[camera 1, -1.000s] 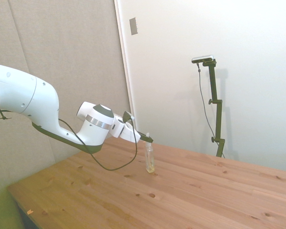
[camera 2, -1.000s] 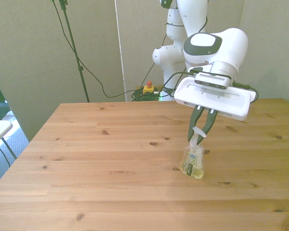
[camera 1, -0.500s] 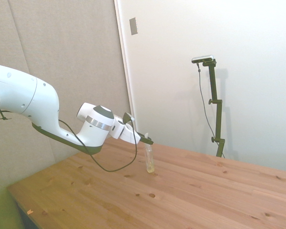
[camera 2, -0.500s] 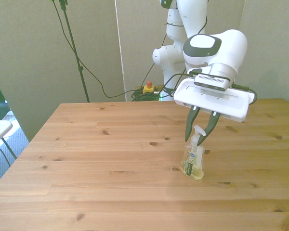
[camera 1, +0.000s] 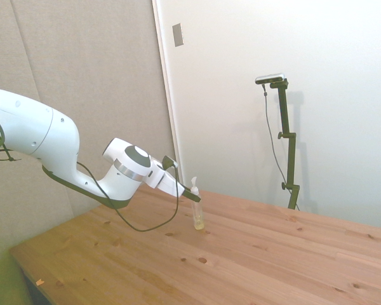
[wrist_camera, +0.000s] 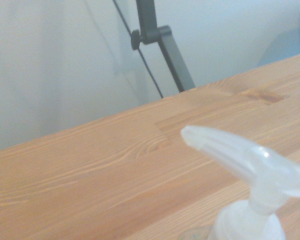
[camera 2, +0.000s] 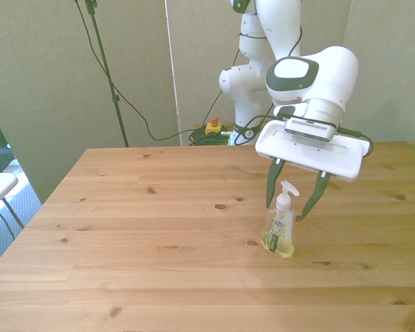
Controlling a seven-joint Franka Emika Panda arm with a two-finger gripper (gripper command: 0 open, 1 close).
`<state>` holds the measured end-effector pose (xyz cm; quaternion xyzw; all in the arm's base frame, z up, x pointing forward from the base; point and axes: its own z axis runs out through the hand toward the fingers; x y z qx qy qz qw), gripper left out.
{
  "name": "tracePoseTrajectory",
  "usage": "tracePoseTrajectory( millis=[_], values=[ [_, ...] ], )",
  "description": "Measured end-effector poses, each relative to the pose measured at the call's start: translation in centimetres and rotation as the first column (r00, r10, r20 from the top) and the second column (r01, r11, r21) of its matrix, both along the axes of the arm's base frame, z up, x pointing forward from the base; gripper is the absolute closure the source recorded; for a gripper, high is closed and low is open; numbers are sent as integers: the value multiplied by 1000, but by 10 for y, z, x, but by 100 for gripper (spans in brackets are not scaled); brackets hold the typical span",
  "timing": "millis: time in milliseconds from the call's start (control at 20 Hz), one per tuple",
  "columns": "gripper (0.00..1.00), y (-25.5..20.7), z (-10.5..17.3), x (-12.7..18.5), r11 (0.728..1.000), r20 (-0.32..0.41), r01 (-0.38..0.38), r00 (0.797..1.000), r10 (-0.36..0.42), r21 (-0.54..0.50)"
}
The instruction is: Stand the sanitizer
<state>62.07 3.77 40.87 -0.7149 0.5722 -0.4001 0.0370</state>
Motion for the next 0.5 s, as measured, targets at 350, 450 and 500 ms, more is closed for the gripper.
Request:
tracePoseTrajectory(
  millis=[350, 450, 500],
  values=[
    [0, 5, -1, -2, 997, -98, -53, 993, 59, 62],
    [0, 7, -1, -7, 992, -153, -79, 984, 94, 101],
    [0, 8, 0, -11, 988, -181, -95, 977, 116, 122]
  ],
)
